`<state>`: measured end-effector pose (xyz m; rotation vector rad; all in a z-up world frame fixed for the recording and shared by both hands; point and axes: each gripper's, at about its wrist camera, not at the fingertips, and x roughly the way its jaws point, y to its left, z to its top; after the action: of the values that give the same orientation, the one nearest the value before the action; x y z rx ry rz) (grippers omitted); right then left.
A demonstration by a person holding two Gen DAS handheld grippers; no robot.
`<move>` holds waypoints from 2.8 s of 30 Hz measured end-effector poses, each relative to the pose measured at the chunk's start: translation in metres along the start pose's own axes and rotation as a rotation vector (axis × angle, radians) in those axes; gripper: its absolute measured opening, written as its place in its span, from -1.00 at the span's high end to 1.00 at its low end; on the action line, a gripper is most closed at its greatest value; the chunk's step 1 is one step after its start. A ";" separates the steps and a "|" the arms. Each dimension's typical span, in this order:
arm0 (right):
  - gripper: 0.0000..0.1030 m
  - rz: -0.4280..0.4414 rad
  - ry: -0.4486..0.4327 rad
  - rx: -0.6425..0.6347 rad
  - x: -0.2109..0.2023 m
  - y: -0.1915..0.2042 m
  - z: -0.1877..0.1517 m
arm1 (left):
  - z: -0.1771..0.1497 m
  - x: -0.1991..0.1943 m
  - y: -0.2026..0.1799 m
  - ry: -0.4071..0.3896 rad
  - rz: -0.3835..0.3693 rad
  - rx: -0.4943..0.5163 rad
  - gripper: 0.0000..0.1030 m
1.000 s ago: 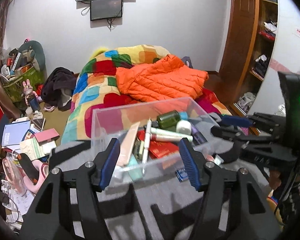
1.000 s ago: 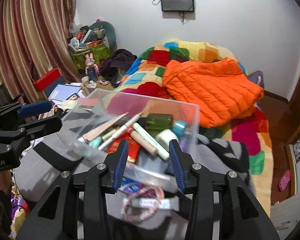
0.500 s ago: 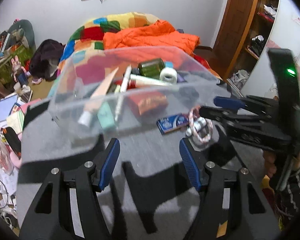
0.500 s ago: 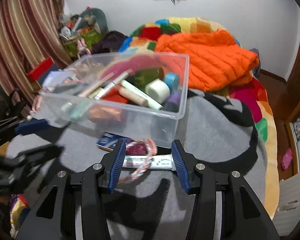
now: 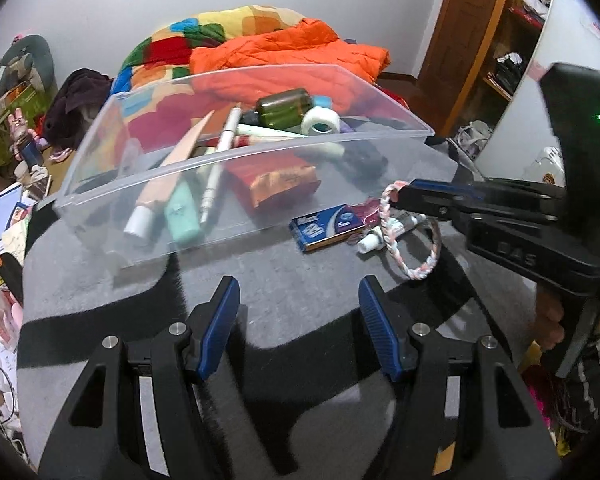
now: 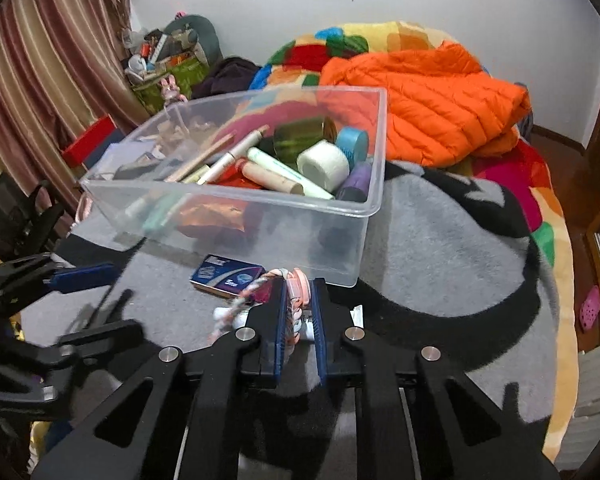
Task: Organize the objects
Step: 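Grasp the braided rope bracelet with the right gripper while the left grasps the white toothpaste tube, then carry the toothpaste tube and bracelet into the clear box and release both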
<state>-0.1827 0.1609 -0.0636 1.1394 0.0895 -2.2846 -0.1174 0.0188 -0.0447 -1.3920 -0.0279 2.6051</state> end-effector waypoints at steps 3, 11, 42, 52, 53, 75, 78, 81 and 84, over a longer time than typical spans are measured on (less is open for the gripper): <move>0.79 0.007 -0.037 0.028 -0.018 -0.006 -0.002 | 0.008 0.006 -0.009 0.010 -0.017 0.028 -0.20; 0.79 -0.012 -0.074 0.113 -0.048 -0.039 -0.014 | 0.031 0.031 -0.052 0.037 -0.064 0.168 -0.19; 0.79 0.008 -0.042 0.179 -0.042 -0.062 -0.040 | 0.051 0.079 -0.099 0.117 -0.070 0.280 0.52; 0.79 0.007 -0.070 0.187 -0.051 -0.061 -0.034 | 0.028 0.054 -0.085 0.083 -0.110 0.252 0.71; 0.79 0.009 -0.073 0.186 -0.052 -0.060 -0.033 | 0.026 0.051 -0.084 0.078 -0.115 0.244 0.71; 0.79 0.032 -0.189 0.086 -0.044 -0.006 0.055 | 0.049 -0.047 0.004 -0.190 -0.071 0.012 0.71; 0.79 0.005 -0.179 0.072 -0.030 -0.003 0.070 | 0.062 -0.036 0.016 -0.189 -0.039 -0.001 0.71; 0.79 -0.022 -0.150 0.071 -0.009 -0.004 0.082 | 0.073 -0.020 0.026 -0.166 -0.015 -0.017 0.71; 0.79 -0.045 -0.124 0.073 0.009 -0.005 0.087 | 0.082 -0.004 0.033 -0.138 -0.012 -0.033 0.71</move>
<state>-0.2510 0.1343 -0.0161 1.0387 -0.0161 -2.4104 -0.1881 -0.0089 0.0007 -1.2150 -0.0985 2.6973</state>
